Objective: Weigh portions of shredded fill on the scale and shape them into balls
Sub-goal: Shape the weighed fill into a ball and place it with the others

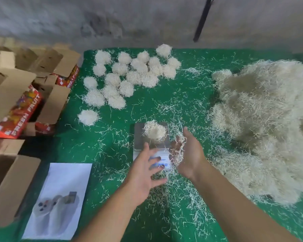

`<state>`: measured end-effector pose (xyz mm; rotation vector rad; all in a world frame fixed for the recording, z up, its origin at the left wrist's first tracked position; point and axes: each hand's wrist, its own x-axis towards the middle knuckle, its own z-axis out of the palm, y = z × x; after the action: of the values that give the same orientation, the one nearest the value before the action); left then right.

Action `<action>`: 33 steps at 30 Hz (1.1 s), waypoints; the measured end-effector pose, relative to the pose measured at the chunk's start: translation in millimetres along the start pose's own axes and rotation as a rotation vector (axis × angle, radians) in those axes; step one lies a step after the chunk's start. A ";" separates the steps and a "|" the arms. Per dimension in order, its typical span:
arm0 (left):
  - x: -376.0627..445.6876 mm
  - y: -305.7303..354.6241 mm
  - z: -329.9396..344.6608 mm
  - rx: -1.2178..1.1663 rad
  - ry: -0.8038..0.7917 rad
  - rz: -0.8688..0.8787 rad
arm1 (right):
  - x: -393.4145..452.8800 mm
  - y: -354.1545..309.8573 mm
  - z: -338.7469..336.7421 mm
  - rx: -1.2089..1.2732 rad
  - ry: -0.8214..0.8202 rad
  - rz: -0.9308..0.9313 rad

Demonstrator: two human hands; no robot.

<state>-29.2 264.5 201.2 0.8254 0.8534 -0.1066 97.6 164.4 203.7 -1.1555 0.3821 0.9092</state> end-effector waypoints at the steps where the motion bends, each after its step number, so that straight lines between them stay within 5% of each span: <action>1: 9.1 0.3 -6.3 -0.199 -0.119 -0.177 | 4.1 4.4 7.1 -0.078 0.012 0.004; 4: 25.8 8.5 -14.2 -0.419 -0.350 -0.316 | 14.7 21.9 23.2 -0.578 0.068 -0.173; 8: 46.1 33.7 -11.8 -0.216 -0.226 -0.201 | 31.6 41.9 22.6 -1.300 -0.044 -0.583; 10: 61.9 46.4 -14.5 -0.090 -0.150 -0.144 | 45.0 39.9 23.1 -1.433 -0.045 -0.662; 14: 90.5 68.2 -20.5 0.187 0.070 -0.022 | 71.7 22.6 23.0 -1.356 -0.036 -0.673; 17: 113.5 81.2 -22.3 0.392 0.217 0.233 | 92.8 5.4 18.6 -1.280 -0.034 -0.657; 22: 161.8 95.4 -28.0 0.898 0.280 0.591 | 138.1 -16.6 14.4 -1.139 0.006 -0.639; 28: 218.1 90.8 -35.5 1.133 0.196 0.686 | 180.0 -15.9 1.5 -1.033 0.059 -0.472; 33: 242.9 79.3 -44.9 1.245 0.287 0.507 | 197.2 -7.3 0.3 -1.128 0.065 -0.326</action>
<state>137.2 405.9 61.1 2.2441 0.7694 -0.0635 221.6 246.0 73.6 -2.1956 -0.3407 0.7840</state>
